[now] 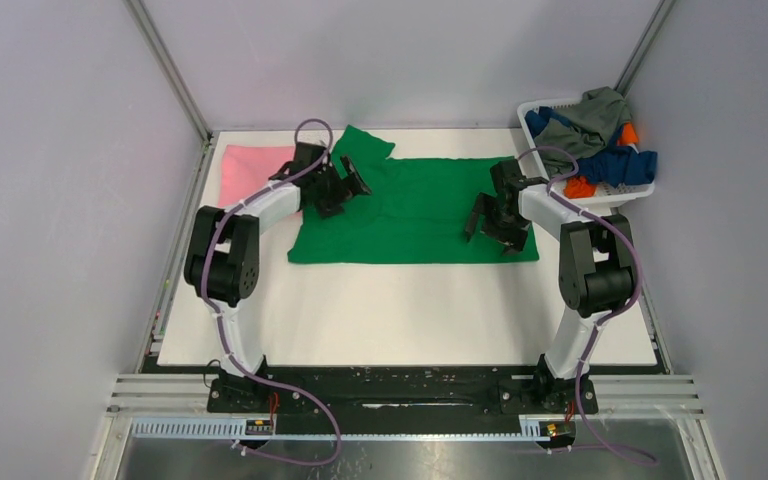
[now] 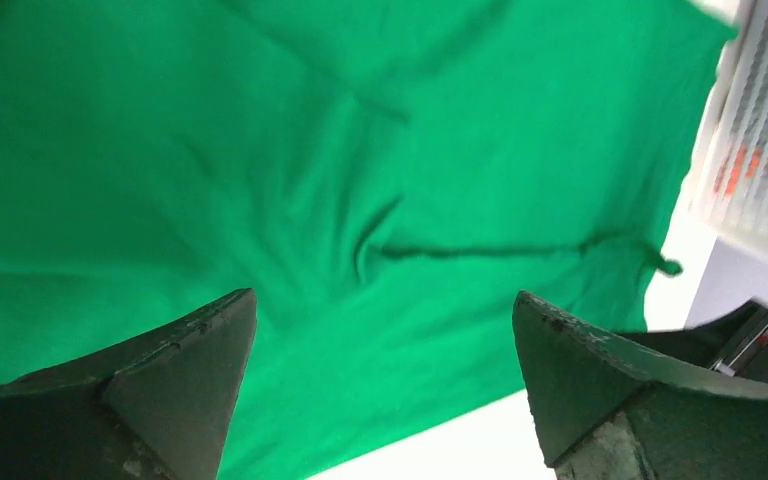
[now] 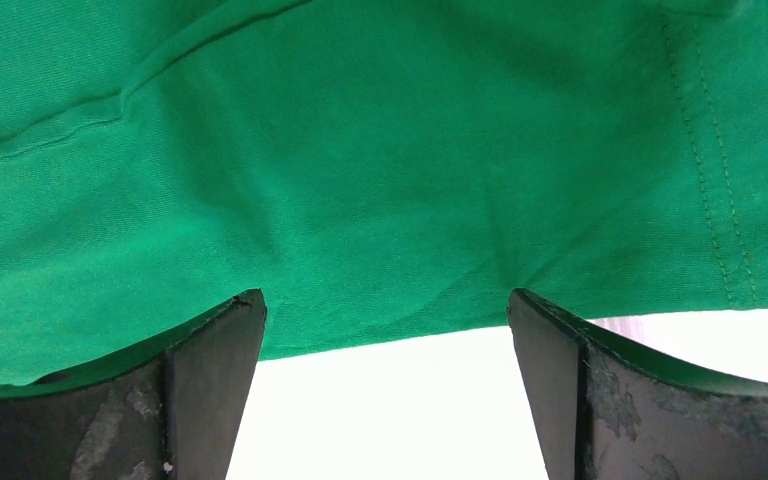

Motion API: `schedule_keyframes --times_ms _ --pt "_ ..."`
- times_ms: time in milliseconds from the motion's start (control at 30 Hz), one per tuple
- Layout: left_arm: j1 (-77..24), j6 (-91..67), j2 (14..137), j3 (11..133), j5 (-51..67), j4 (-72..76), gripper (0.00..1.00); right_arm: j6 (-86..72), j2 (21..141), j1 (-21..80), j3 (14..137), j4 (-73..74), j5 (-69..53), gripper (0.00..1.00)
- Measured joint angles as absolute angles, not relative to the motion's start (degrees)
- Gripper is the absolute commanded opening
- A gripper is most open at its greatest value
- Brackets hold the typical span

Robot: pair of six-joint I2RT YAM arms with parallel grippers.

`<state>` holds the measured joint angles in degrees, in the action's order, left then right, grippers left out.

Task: Fold and stack the t-shirts
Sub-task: Fold the flattened tshirt in 1/3 of the way

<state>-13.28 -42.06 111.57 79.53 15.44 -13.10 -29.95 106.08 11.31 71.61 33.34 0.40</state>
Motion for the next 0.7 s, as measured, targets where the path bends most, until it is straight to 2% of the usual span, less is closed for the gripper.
schedule_keyframes --times_ms 200,500,700 --pt "-15.7 -44.6 111.4 70.7 18.9 -11.1 0.99 -29.5 105.9 11.3 70.0 33.5 0.4 1.00" --pt "-18.5 -46.6 102.2 58.0 17.6 -6.7 0.99 -27.3 99.4 7.3 59.8 36.5 -0.7 1.00" --pt "-20.8 -47.2 99.7 54.8 16.6 -6.2 0.99 -23.7 96.9 6.6 62.3 35.4 -4.6 0.99"
